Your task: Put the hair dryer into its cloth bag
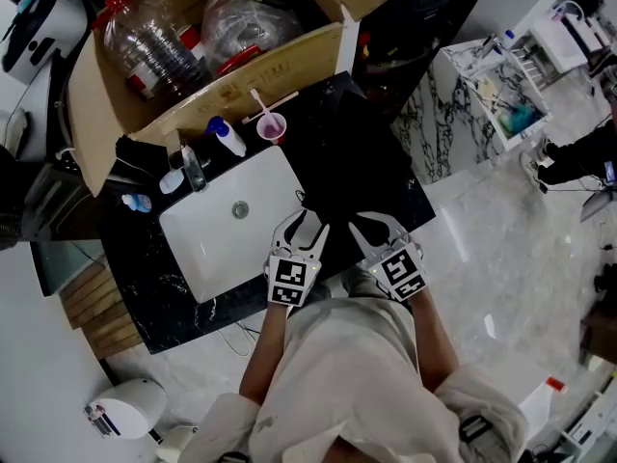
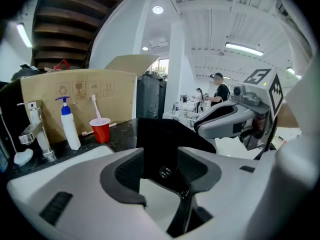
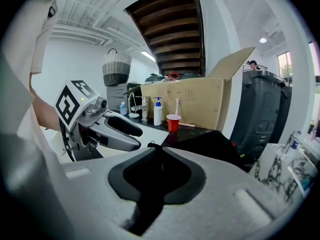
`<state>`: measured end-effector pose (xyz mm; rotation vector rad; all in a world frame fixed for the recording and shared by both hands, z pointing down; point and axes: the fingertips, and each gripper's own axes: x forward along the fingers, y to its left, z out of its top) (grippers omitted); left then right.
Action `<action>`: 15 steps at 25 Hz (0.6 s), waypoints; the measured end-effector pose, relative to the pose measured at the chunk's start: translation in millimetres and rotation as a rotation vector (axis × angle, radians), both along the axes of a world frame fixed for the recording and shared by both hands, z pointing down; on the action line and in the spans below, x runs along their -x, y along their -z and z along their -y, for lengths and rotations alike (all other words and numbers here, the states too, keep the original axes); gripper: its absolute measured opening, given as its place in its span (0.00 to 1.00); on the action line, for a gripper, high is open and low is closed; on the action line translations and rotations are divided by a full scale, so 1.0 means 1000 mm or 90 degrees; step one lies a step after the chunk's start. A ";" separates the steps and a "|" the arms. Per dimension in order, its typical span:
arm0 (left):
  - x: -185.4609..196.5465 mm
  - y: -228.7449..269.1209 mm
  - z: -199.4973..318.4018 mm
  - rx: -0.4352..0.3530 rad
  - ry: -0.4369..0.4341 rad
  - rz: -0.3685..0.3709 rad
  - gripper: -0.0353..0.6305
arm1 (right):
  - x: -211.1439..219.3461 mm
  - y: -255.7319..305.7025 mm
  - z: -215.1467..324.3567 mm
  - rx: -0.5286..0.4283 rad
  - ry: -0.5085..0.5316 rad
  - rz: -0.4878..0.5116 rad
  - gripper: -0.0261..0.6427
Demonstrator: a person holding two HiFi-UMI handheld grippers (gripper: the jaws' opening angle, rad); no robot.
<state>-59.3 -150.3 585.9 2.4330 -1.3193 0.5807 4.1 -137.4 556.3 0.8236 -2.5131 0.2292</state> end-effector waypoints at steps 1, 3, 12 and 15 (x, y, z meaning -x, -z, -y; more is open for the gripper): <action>0.001 0.002 -0.001 -0.003 0.001 -0.002 0.37 | 0.000 0.001 0.000 -0.002 -0.003 0.000 0.08; 0.004 0.004 -0.002 -0.006 0.000 -0.007 0.36 | 0.000 0.002 0.000 -0.005 -0.009 -0.002 0.08; 0.012 0.014 -0.009 -0.024 -0.020 -0.019 0.36 | 0.005 0.008 -0.003 -0.020 -0.051 -0.002 0.08; 0.015 0.017 -0.012 -0.028 -0.030 -0.022 0.36 | 0.008 0.011 -0.006 -0.025 -0.063 -0.003 0.08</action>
